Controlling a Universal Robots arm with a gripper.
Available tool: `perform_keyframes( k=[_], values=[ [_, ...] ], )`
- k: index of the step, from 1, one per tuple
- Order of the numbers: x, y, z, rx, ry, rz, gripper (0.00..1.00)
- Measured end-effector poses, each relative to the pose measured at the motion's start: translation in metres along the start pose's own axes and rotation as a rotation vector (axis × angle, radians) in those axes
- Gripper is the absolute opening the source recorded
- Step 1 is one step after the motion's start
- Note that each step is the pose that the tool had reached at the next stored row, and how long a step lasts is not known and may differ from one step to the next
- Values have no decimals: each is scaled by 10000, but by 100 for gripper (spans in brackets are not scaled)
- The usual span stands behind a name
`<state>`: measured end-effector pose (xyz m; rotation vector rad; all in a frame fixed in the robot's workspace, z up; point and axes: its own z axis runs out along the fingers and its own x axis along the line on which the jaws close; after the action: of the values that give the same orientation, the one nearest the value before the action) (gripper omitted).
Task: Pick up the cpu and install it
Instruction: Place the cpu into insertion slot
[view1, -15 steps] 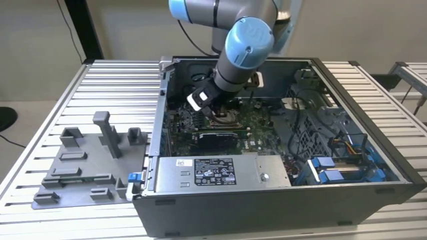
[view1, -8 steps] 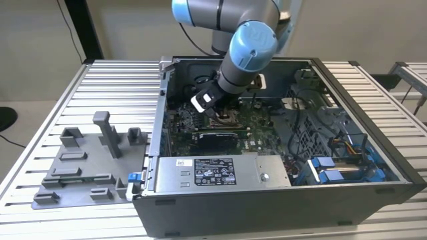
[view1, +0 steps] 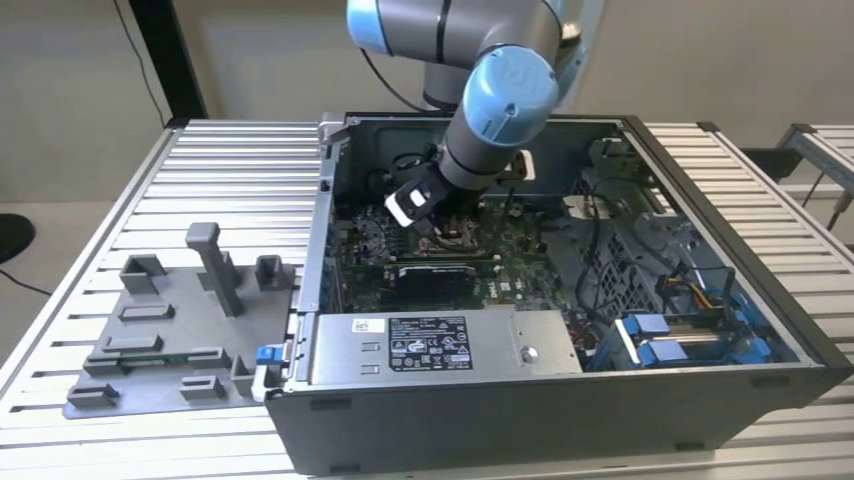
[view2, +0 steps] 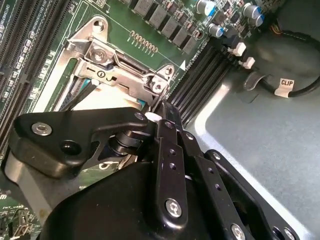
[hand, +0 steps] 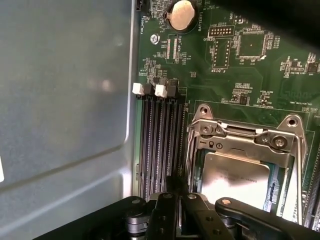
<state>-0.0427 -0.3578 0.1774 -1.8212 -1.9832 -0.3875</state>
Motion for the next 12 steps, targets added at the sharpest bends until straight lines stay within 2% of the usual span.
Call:
perform_keyframes(
  k=[5, 7, 8, 10, 12],
  values=[
    [0, 12, -1, -4, 29, -4, 0],
    [36, 3, -67, -7, 53, -9, 0],
    [53, -10, -104, -5, 57, -10, 0],
    [76, -75, -165, -2, 60, -9, 0],
    [86, -152, -190, -15, 75, -16, 0]
  ],
)
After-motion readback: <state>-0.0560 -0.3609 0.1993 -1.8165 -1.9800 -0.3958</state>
